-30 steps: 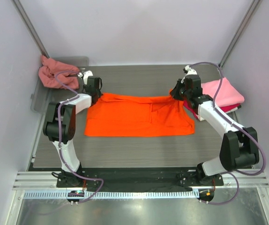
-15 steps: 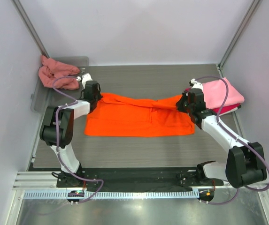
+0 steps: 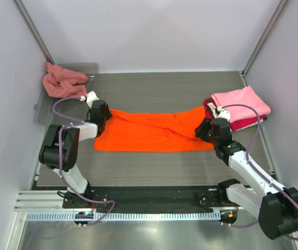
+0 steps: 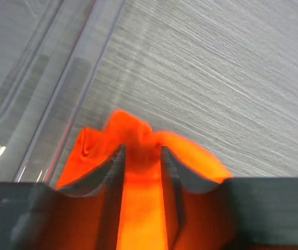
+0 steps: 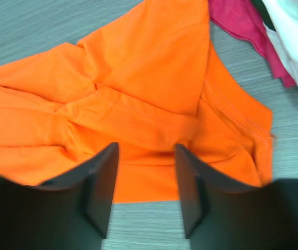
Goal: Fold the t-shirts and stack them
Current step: Fold the tshirt
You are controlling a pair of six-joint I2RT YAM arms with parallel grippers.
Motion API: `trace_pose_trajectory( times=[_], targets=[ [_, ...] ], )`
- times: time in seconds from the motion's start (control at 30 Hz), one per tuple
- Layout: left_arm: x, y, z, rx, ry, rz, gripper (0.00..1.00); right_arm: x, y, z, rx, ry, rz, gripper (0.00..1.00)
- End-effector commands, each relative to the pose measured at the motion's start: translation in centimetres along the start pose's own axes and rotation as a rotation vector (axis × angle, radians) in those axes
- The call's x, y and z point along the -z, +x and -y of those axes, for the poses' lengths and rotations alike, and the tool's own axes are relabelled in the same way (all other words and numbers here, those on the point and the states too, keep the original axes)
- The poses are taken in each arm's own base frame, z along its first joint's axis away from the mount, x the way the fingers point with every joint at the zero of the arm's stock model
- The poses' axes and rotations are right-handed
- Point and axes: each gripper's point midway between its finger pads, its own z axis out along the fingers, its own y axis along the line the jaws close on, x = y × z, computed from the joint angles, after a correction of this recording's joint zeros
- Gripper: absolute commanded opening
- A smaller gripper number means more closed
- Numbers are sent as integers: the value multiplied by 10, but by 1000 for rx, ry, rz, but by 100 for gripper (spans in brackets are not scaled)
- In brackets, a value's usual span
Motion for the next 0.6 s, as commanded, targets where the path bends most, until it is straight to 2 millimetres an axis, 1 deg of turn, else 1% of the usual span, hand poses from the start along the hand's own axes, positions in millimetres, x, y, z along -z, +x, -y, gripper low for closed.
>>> trace_pose_trajectory(
  times=[0.0,0.03,0.1,0.13,0.17,0.2,0.23,0.27,0.3,0.33,0.37,0.4,0.43,0.47,0.5,0.53,0.57],
  targets=[
    [11,-35,12,69,54,123,37,6,-11,-3,-19,-6,67,56],
    [13,-35,13,68,59,118,43,8,-20,-8,-18,-15,77,56],
    [18,-32,17,67,85,87,54,10,-28,-19,0,-41,78,59],
    [23,-36,20,69,101,91,57,8,-29,-25,9,-57,64,59],
    [27,-38,23,67,112,88,59,8,-39,-37,20,-84,72,60],
    [29,-37,22,62,100,64,62,7,-39,-49,37,-114,58,60],
    [34,-42,24,64,104,67,64,5,-38,-61,49,-153,31,58],
    [37,-43,24,62,99,59,64,-4,-39,-73,61,-167,1,57],
    [40,-40,22,57,84,36,66,-8,-37,-83,77,-196,-19,55],
    [46,-47,23,64,83,47,67,-11,-45,-103,90,-240,-15,54],
    [50,-47,23,66,77,41,68,-21,-28,-115,102,-290,-92,53],
    [54,-44,19,71,58,16,71,-28,-22,-126,109,-322,-122,52],
    [57,-48,22,79,63,15,74,-33,-17,-136,110,-353,-147,51],
    [64,-55,23,89,69,22,78,-34,-23,-156,109,-419,-157,50],
    [67,-51,21,91,60,4,90,-52,-5,-158,115,-415,-222,48],
    [70,-53,21,111,59,4,97,-57,-3,-166,116,-430,-236,46],
    [73,-54,15,124,28,2,99,-61,-6,-180,120,-463,-241,43]
  ],
)
